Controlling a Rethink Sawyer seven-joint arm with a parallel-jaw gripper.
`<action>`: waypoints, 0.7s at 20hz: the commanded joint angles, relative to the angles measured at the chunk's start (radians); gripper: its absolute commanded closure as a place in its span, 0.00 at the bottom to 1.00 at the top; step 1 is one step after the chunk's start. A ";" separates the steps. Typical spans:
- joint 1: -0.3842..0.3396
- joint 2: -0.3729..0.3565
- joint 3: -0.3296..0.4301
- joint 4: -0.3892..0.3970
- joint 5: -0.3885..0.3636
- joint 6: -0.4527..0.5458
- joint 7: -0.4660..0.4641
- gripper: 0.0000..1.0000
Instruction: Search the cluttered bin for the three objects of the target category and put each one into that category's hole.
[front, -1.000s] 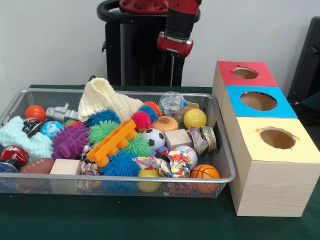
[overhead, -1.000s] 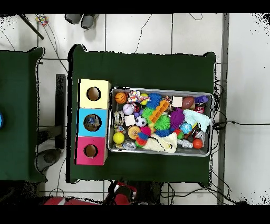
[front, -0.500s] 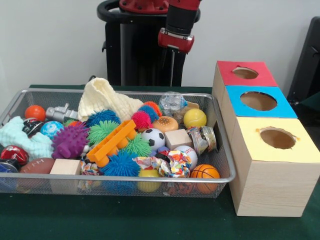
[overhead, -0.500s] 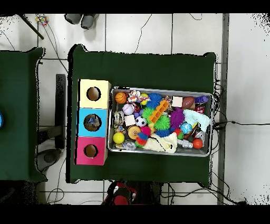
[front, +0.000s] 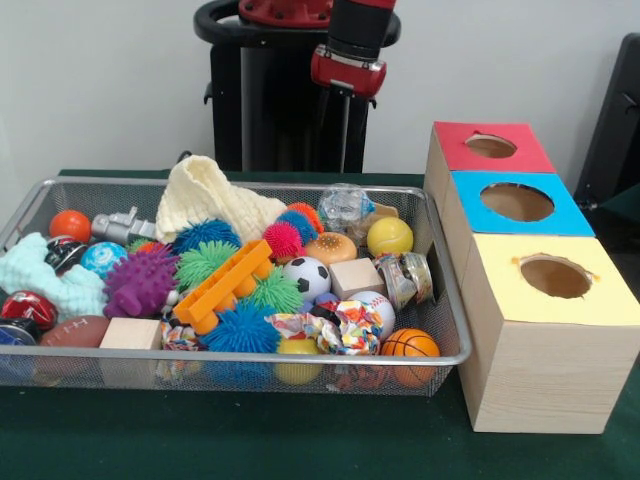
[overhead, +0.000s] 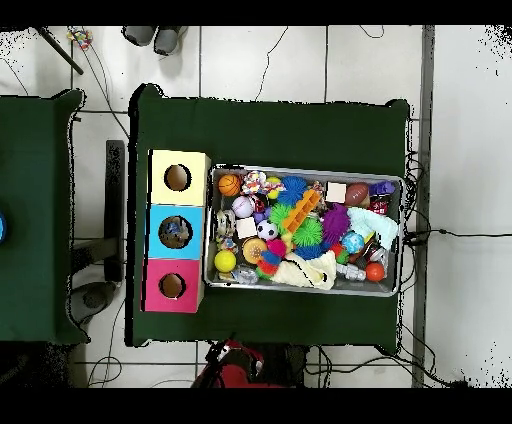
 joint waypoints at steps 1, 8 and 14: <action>-0.035 0.023 0.081 -0.204 0.053 0.101 0.077 0.00; -0.020 0.065 0.093 -0.302 0.063 0.145 0.054 0.00; 0.023 0.090 0.094 -0.362 0.088 0.202 0.052 0.00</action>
